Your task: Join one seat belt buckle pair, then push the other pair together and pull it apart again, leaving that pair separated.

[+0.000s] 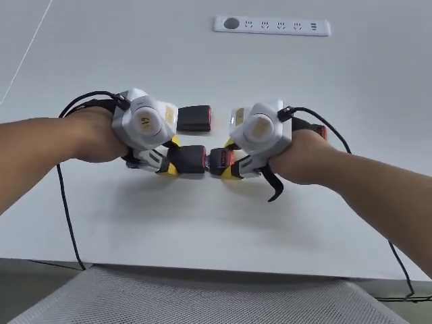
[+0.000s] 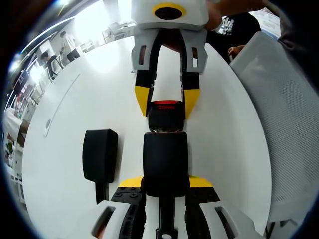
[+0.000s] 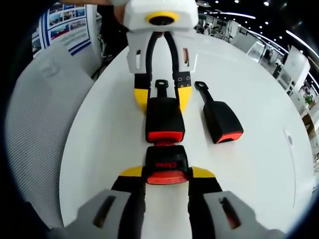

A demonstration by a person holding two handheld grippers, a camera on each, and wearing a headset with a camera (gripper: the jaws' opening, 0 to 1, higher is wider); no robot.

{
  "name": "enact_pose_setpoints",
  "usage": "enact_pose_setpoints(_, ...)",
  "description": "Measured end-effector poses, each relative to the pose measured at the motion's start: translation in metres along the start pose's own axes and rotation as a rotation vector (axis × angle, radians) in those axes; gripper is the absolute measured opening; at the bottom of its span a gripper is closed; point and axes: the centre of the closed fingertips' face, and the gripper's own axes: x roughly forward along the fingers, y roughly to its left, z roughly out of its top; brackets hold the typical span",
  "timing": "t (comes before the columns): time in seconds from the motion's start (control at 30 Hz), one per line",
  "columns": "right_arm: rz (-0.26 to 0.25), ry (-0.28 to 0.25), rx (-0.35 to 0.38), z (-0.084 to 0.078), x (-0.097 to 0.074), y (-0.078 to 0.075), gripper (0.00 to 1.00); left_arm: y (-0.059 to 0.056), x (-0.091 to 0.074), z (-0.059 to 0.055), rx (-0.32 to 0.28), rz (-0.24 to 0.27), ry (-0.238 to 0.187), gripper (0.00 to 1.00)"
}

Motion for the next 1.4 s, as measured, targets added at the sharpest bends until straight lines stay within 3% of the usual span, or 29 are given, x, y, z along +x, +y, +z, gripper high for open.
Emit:
enact_pose_setpoints(0.2,-0.006,0.001,-0.005,-0.001,-0.001,0.0,0.31,-0.007,-0.005,0.006,0.002,0.009,0.012,0.29)
enact_pose_setpoints(0.63,-0.005,0.01,0.01,0.0,-0.001,0.002,0.32,-0.009,-0.008,0.008,-0.006,0.007,0.028,0.3)
enact_pose_setpoints(0.7,-0.001,0.014,0.019,0.0,-0.001,0.002,0.32,-0.009,-0.008,0.008,-0.025,0.002,0.033,0.31)
enact_pose_setpoints(1.2,0.01,0.007,0.051,0.006,-0.004,0.007,0.35,0.005,0.003,-0.002,-0.017,0.001,0.024,0.33)
enact_pose_setpoints(1.3,0.002,0.01,0.029,0.007,-0.005,0.007,0.36,0.006,0.004,-0.002,-0.01,0.01,0.027,0.35)
enact_pose_setpoints(1.4,-0.009,0.005,0.02,0.01,-0.013,0.005,0.37,0.007,0.0,0.005,-0.021,0.023,0.003,0.36)
